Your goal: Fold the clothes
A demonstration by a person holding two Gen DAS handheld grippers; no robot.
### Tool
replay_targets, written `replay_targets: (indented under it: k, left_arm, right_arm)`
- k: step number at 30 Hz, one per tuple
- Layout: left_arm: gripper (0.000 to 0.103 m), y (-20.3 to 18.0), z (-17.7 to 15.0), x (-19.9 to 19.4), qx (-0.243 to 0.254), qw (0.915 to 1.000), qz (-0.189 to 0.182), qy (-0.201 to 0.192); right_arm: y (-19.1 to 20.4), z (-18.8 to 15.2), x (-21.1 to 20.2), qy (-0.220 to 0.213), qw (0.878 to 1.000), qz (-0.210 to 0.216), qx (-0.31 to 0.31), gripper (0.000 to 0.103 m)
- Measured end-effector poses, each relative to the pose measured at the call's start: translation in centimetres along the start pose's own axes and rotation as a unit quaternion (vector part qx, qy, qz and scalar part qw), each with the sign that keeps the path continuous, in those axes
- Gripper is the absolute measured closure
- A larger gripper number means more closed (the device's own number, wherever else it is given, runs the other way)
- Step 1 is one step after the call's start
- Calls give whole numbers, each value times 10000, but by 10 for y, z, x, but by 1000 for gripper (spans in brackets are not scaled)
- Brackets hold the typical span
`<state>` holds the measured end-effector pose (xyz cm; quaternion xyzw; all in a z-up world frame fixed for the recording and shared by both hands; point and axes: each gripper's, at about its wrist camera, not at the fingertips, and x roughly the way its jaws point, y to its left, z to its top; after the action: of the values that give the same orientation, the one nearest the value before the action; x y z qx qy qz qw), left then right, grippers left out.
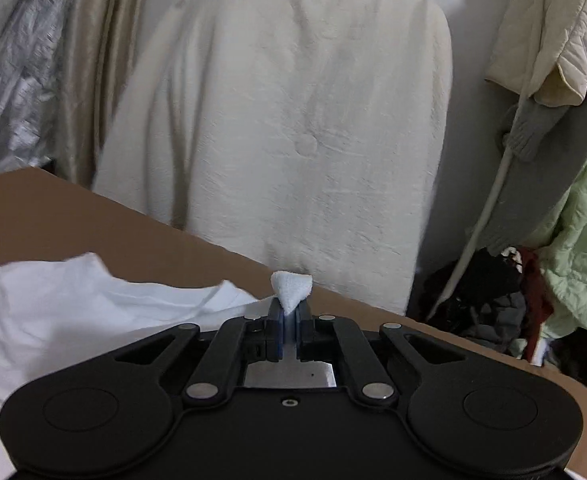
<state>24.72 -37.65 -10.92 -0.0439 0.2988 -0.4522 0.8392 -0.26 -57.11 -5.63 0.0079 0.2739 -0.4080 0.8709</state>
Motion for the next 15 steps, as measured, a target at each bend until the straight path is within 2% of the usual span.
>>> replay_targets:
  k: [1, 2, 3, 4, 5, 7, 9, 11, 12, 13, 14, 15]
  left_arm:
    - [39, -6, 9, 9, 281, 9996, -52, -50]
    - [35, -10, 17, 23, 510, 9986, -118, 60]
    - [25, -14, 24, 37, 739, 9969, -185, 173]
    - [22, -18, 32, 51, 967, 9946, -251, 285]
    - [22, -21, 39, 65, 1195, 9915, -317, 397]
    - [22, -25, 44, 97, 1321, 9860, -375, 950]
    - [22, -24, 40, 112, 1242, 9822, -657, 1249]
    - [27, -22, 33, 120, 1197, 9776, -925, 1465]
    - [56, -25, 27, 123, 1388, 9687, -1123, 1727]
    - [97, -30, 19, 125, 1724, 9552, -1202, 2083]
    - [100, -39, 10, 125, 2058, 9468, -1046, 2240]
    - [101, -48, 3, 118, 2436, 9422, -853, 2138]
  right_arm:
    - [1, -3, 3, 45, 10000, 0, 39, 97]
    - [2, -5, 7, 89, 9999, 0, 79, 97]
    - [4, -11, 7, 118, 9998, -7, 148, 97]
    - [4, -16, 7, 129, 9997, -3, 194, 97]
    - [3, -21, 4, 105, 9997, -23, 237, 97]
    - [-2, -28, -3, -36, 9992, -70, 397, 97]
    - [-10, -24, -11, -196, 9982, 0, 559, 97]
    - [-17, -14, -16, -348, 9977, 60, 582, 97]
    - [-17, -8, -17, -394, 9976, 63, 565, 97]
    - [-20, -4, -16, -440, 9974, 78, 569, 97]
    - [-24, 0, -13, -430, 9972, 127, 593, 97]
    - [-24, 0, -8, -371, 9976, 141, 572, 97]
